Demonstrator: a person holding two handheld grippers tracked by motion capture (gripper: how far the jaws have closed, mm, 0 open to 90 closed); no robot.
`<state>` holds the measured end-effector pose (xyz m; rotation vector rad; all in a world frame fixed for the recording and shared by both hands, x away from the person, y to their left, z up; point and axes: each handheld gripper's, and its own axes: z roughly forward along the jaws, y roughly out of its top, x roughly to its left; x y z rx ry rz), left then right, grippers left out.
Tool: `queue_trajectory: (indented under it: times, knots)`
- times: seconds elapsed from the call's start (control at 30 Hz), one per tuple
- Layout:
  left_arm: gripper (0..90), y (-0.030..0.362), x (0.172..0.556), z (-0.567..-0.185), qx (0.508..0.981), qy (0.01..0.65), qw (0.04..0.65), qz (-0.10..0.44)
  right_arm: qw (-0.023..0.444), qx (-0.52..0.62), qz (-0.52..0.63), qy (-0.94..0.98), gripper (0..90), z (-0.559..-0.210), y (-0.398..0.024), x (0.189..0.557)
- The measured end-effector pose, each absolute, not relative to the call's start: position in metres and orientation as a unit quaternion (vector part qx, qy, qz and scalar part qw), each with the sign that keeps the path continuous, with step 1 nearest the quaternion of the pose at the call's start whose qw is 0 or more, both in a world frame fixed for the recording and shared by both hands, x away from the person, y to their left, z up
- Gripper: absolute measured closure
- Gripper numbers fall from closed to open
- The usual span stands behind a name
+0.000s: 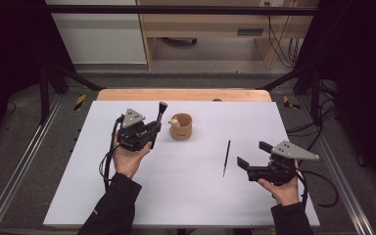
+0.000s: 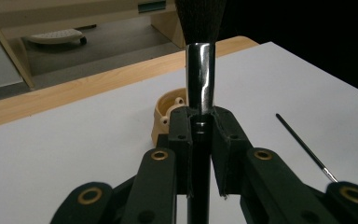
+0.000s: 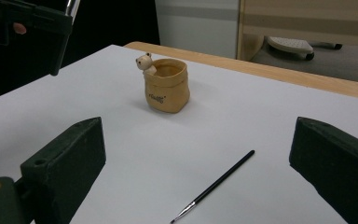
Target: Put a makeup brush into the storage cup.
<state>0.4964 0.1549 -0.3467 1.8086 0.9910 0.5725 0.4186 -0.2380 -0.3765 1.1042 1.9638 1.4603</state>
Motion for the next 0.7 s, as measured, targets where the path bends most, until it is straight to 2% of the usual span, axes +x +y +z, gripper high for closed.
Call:
queue_trajectory:
  times: [0.7]
  knots:
    - [78.8,0.121,0.518,-0.333,0.728,0.390,0.505,0.251,0.223,0.405,0.536,0.706,4.0,-0.375,-0.239,0.418]
